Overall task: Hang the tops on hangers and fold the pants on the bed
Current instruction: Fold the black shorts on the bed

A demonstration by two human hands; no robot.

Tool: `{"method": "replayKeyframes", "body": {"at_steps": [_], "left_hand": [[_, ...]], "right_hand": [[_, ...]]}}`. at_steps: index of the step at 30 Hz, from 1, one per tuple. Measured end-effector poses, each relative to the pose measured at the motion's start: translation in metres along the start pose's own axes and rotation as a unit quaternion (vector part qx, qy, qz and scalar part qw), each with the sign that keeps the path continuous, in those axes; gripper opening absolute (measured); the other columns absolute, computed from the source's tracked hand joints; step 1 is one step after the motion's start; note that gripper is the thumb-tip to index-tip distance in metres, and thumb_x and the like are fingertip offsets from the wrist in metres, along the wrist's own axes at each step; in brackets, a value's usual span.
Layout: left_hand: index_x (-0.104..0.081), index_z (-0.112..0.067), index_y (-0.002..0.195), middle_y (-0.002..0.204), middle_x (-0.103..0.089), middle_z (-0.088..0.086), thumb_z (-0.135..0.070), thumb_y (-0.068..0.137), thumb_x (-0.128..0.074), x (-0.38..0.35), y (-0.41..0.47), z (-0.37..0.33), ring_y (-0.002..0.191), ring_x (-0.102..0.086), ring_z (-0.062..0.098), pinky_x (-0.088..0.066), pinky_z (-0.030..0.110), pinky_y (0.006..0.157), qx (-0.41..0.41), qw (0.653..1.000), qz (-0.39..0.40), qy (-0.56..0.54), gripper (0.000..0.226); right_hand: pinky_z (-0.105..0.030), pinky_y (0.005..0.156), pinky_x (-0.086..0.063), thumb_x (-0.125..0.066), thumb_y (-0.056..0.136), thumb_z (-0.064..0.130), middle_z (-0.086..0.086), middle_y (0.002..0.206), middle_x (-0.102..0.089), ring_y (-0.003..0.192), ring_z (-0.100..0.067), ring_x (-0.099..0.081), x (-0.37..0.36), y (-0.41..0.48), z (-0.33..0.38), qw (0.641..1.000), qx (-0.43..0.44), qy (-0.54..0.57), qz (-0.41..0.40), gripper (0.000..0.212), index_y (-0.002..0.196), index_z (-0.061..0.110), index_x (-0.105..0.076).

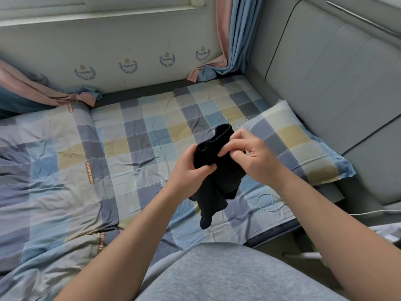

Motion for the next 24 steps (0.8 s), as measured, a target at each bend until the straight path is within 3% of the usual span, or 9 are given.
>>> {"method": "replayKeyframes", "body": {"at_steps": [2, 3, 5, 7, 9, 11, 14, 19, 24], "left_hand": [[-0.064, -0.017, 0.118, 0.109, -0.071, 0.007, -0.011, 0.074, -0.068, 0.005, 0.001, 0.005, 0.107, -0.068, 0.024, -0.053, 0.050, 0.098, 0.024, 0.999, 0.007, -0.044, 0.044], [-0.065, -0.016, 0.118, 0.109, -0.072, 0.008, -0.008, 0.075, -0.066, 0.007, 0.000, 0.008, 0.107, -0.068, 0.025, -0.053, 0.047, 0.097, 0.038, 0.997, 0.024, -0.070, 0.043], [-0.066, -0.015, 0.116, 0.108, -0.072, 0.008, -0.003, 0.076, -0.064, 0.009, -0.003, 0.013, 0.107, -0.068, 0.027, -0.053, 0.041, 0.093, 0.061, 0.990, 0.063, -0.114, 0.042], [-0.066, -0.013, 0.117, 0.112, -0.071, 0.011, 0.000, 0.077, -0.063, 0.011, -0.007, 0.017, 0.109, -0.067, 0.030, -0.054, 0.040, 0.094, 0.076, 0.982, 0.099, -0.143, 0.043], [-0.065, -0.011, 0.120, 0.115, -0.069, 0.014, 0.002, 0.076, -0.061, 0.017, -0.009, 0.024, 0.111, -0.066, 0.032, -0.053, 0.043, 0.099, 0.087, 0.979, 0.110, -0.146, 0.045], [-0.064, -0.011, 0.121, 0.116, -0.068, 0.015, 0.004, 0.077, -0.060, 0.027, -0.012, 0.037, 0.113, -0.064, 0.034, -0.052, 0.044, 0.101, 0.108, 0.980, 0.094, -0.137, 0.047], [-0.060, -0.014, 0.122, 0.114, -0.067, 0.011, 0.001, 0.074, -0.064, 0.045, -0.015, 0.061, 0.109, -0.065, 0.028, -0.051, 0.044, 0.101, 0.140, 0.985, 0.050, -0.086, 0.051], [-0.059, -0.027, 0.119, 0.109, -0.071, -0.007, -0.028, 0.074, -0.081, 0.066, -0.012, 0.093, 0.100, -0.069, 0.007, -0.057, 0.037, 0.093, 0.166, 0.983, -0.010, 0.075, 0.050], [-0.061, -0.019, 0.108, 0.097, -0.068, -0.001, -0.021, 0.084, -0.075, 0.080, 0.015, 0.080, 0.091, -0.066, 0.015, -0.054, 0.036, 0.079, 0.126, 0.968, -0.053, 0.210, 0.028]], "right_hand": [[-0.024, 0.103, -0.039, -0.060, 0.084, 0.032, 0.011, 0.119, -0.053, 0.118, -0.004, -0.050, 0.012, -0.002, -0.020, 0.998, -0.028, -0.001, -0.052, 0.024, 0.107, 0.038, -0.065], [-0.030, 0.110, -0.034, -0.064, 0.083, 0.043, 0.013, 0.134, -0.048, 0.131, -0.004, -0.042, 0.014, -0.004, -0.035, 0.996, -0.071, 0.014, -0.051, 0.040, 0.122, 0.041, -0.058], [-0.040, 0.119, -0.021, -0.067, 0.078, 0.059, 0.015, 0.158, -0.032, 0.148, -0.007, -0.024, 0.003, -0.010, -0.066, 0.977, -0.169, 0.127, 0.023, 0.079, 0.148, 0.042, -0.035], [-0.046, 0.121, -0.022, -0.066, 0.082, 0.061, 0.008, 0.159, -0.036, 0.147, -0.014, -0.032, -0.024, -0.018, -0.085, 0.924, -0.214, 0.281, 0.146, 0.083, 0.153, 0.037, -0.030], [-0.045, 0.115, -0.037, -0.069, 0.087, 0.049, -0.005, 0.149, -0.052, 0.138, -0.024, -0.048, -0.049, -0.025, -0.091, 0.881, -0.235, 0.337, 0.235, 0.073, 0.149, 0.023, -0.043], [-0.043, 0.107, -0.045, -0.076, 0.083, 0.034, -0.010, 0.137, -0.062, 0.128, -0.029, -0.058, -0.067, -0.027, -0.100, 0.869, -0.276, 0.324, 0.252, 0.060, 0.136, 0.014, -0.058], [-0.039, 0.099, -0.050, -0.079, 0.082, 0.021, -0.009, 0.124, -0.071, 0.116, -0.026, -0.066, -0.083, -0.020, -0.117, 0.881, -0.312, 0.303, 0.189, 0.045, 0.124, 0.011, -0.068], [-0.026, 0.077, -0.056, -0.077, 0.085, 0.016, -0.002, 0.106, -0.077, 0.098, -0.018, -0.073, -0.106, -0.001, -0.124, 0.916, -0.306, 0.226, 0.130, 0.028, 0.113, 0.016, -0.072], [-0.014, 0.061, -0.054, -0.079, 0.085, 0.015, 0.010, 0.082, -0.077, 0.076, -0.004, -0.073, -0.100, 0.036, -0.116, 0.942, -0.276, 0.170, 0.086, 0.012, 0.094, 0.021, -0.073]]}}
Point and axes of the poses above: each hand's wrist, its own y-axis towards the middle knuckle, its own x-axis out of the back of the hand, z = x × y, the point moved 7 cm from there along y, towards the middle knuckle
